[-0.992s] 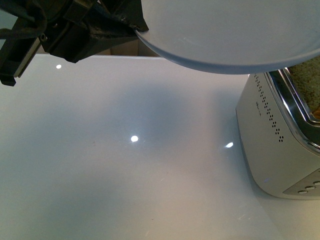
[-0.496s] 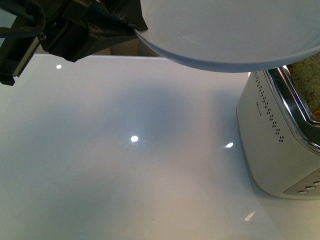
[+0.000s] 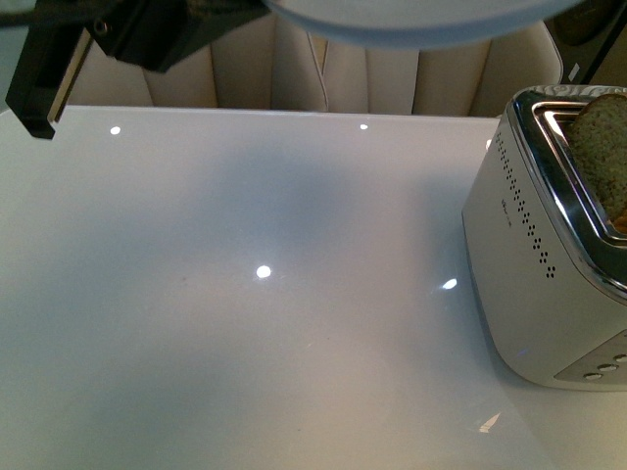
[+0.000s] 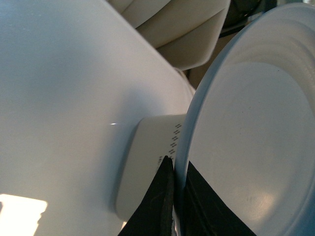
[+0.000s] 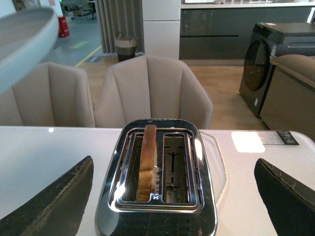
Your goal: Left arm holds plate, right arm toasts bread
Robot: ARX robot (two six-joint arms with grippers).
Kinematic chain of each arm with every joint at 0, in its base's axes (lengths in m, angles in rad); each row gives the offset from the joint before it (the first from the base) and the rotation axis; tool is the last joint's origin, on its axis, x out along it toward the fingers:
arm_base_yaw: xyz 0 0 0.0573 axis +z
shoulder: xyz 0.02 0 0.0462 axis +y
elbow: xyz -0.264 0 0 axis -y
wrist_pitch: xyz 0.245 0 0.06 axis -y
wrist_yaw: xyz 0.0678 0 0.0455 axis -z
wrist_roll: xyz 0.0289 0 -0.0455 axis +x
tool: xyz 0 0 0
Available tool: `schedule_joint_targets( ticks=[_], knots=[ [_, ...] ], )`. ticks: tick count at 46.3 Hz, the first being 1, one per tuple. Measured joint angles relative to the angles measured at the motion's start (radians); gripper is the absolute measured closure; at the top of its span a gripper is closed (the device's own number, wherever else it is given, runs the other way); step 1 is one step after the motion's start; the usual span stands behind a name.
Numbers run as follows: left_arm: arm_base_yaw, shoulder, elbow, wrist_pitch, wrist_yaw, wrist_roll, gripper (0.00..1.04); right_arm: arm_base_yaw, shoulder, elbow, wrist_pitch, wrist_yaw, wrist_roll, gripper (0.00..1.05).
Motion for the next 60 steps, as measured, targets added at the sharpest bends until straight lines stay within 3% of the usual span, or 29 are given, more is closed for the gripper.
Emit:
schedule_joint_targets(
  ticks=[18,25,30,44,60],
  knots=[
    [0.099,0.019,0.073,-0.055,0.1,0.067,1.02,0.0,-0.001,0.0,0.0,0.0,0.001,0.09],
    [0.192,0.058,0.072,-0.078,0.158,0.168,1.02,0.0,-0.001,0.0,0.0,0.0,0.002,0.09],
    [0.315,0.105,0.04,-0.076,0.192,0.299,1.02,0.0,-0.001,0.0,0.0,0.0,0.002,0.09],
    [0.56,0.264,-0.1,0.035,0.255,0.55,1.02,0.0,-0.001,0.0,0.0,0.0,0.002,0.09],
    [0.685,0.482,-0.225,0.234,0.302,0.684,1.02,0.0,-0.001,0.0,0.0,0.0,0.002,0.09]
  ],
)
